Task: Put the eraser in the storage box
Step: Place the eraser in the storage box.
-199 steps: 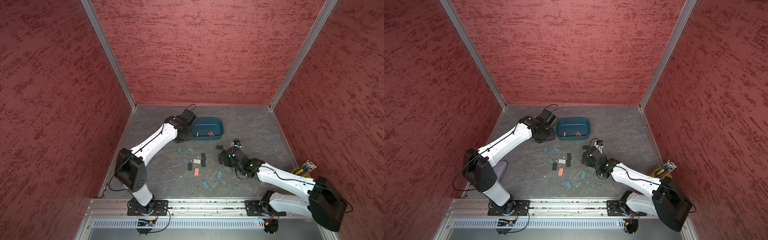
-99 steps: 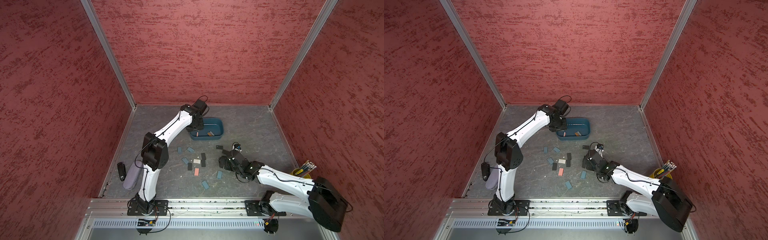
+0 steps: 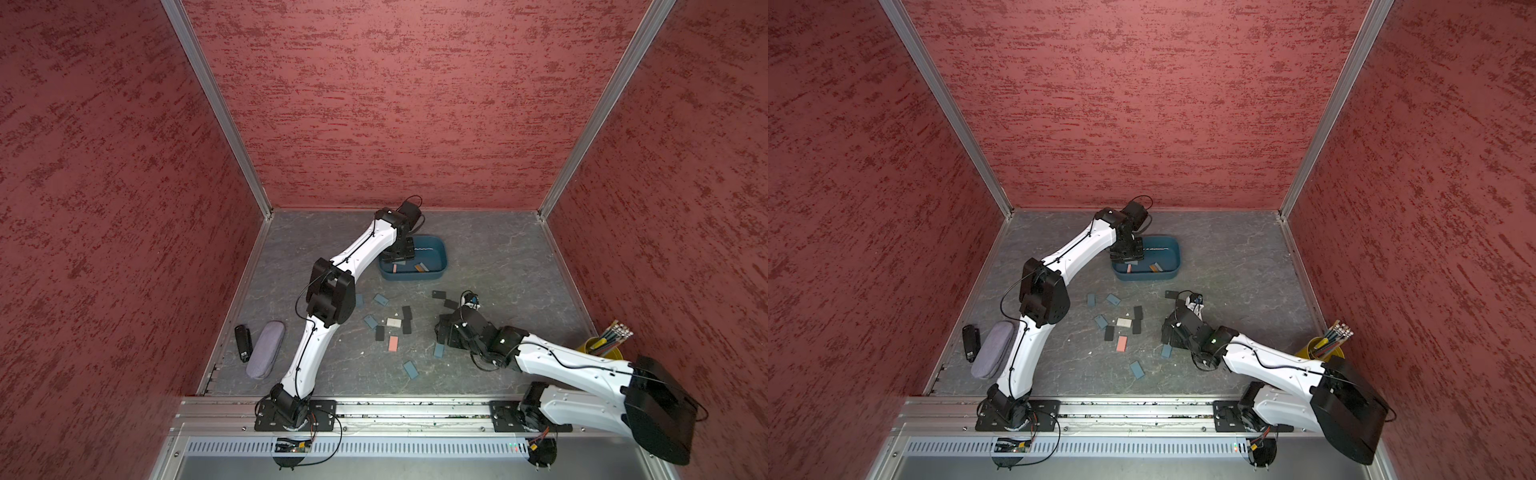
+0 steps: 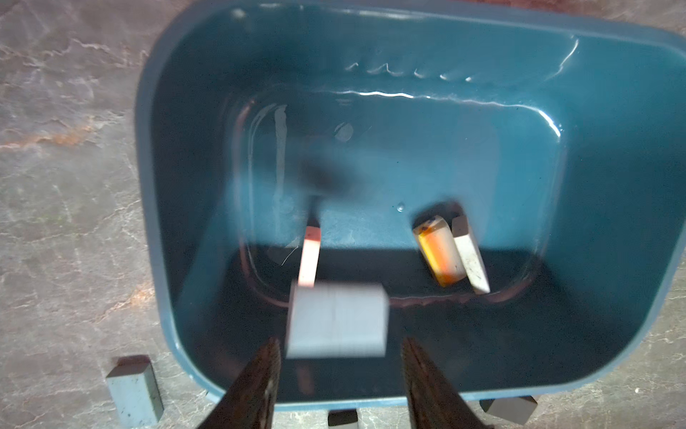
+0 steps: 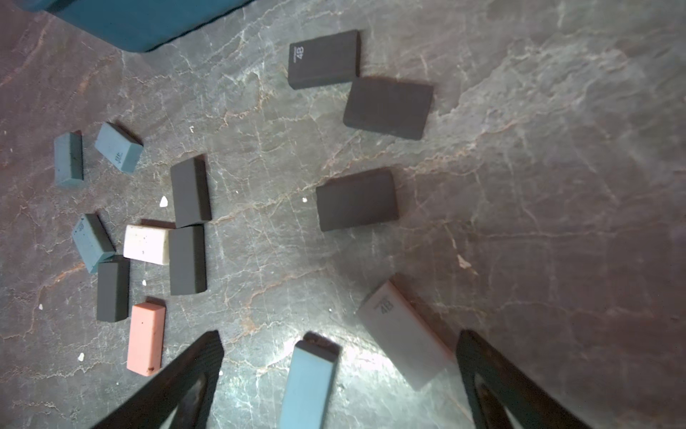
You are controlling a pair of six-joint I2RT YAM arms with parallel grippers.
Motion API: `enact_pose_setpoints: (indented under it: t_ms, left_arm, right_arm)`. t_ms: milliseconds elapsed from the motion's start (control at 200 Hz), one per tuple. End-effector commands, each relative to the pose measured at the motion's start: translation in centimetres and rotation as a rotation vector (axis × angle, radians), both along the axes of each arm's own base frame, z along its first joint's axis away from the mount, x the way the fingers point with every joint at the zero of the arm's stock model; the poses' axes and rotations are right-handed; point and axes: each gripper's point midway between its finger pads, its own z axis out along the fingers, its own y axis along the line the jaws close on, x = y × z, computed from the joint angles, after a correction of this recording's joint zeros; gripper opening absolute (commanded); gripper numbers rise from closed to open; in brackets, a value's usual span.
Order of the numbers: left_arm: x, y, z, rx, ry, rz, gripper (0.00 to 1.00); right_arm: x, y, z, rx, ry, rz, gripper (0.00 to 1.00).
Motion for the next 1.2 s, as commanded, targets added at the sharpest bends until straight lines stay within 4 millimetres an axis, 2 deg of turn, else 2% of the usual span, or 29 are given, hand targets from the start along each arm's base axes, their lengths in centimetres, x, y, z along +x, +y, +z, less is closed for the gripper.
enact_pose_setpoints:
  t_ms: [0, 130, 220, 361, 461, 546, 646, 826, 907, 1087, 1197]
  left_arm:
    - [0.0, -0.4, -0.1, -0.004, 0.008, -0.023, 0.61]
    - [0.1, -0.4, 0.5, -0.010, 0.001, -0.028, 0.65]
    - [0.1, -0.4, 1.7, -0.015, -0.015, -0.036, 0.74]
    - [0.0, -0.5, 5.2, -0.053, -0.067, -0.058, 0.84]
    - [-0.5, -0.3, 8.3, -0.086, -0.112, -0.080, 1.00]
    - [-1.3, 0.4, 10.5, -0.089, -0.140, -0.088, 1.00]
    - [-2.9, 1.1, 12.0, -0.104, -0.153, -0.083, 1.00]
    - [-5.4, 2.5, 12.1, -0.164, -0.175, -0.039, 1.00]
    - [-6.1, 2.9, 12.0, -0.181, -0.186, -0.031, 1.00]
    - [-6.6, 4.2, 11.5, -0.172, -0.180, -0.020, 1.00]
    - [-6.9, 4.8, 10.7, -0.176, -0.169, -0.013, 1.00]
  right_arm:
    - [-0.5, -0.7, -0.5, -0.031, 0.016, -0.021, 0.99]
    - [-0.8, -1.1, -1.1, -0.050, 0.033, -0.034, 0.99]
    - [-0.8, -1.3, -1.2, -0.059, 0.035, -0.043, 0.99]
    - [-0.9, -1.5, -1.1, -0.064, 0.036, -0.052, 0.98]
    - [-1.0, -1.9, -1.5, -0.100, 0.050, -0.064, 0.99]
    - [-1.0, -2.2, -2.0, -0.129, 0.064, -0.067, 0.98]
    - [-0.9, -2.7, -2.2, -0.168, 0.067, -0.079, 0.97]
    - [-0.6, -2.9, -1.9, -0.215, 0.061, -0.071, 0.95]
    - [-0.5, -2.7, -1.6, -0.220, 0.063, -0.056, 0.87]
    - [-0.5, -2.4, -0.9, -0.214, 0.060, -0.031, 0.84]
    - [-0.7, -2.2, -1.2, -0.228, 0.074, 0.000, 0.83]
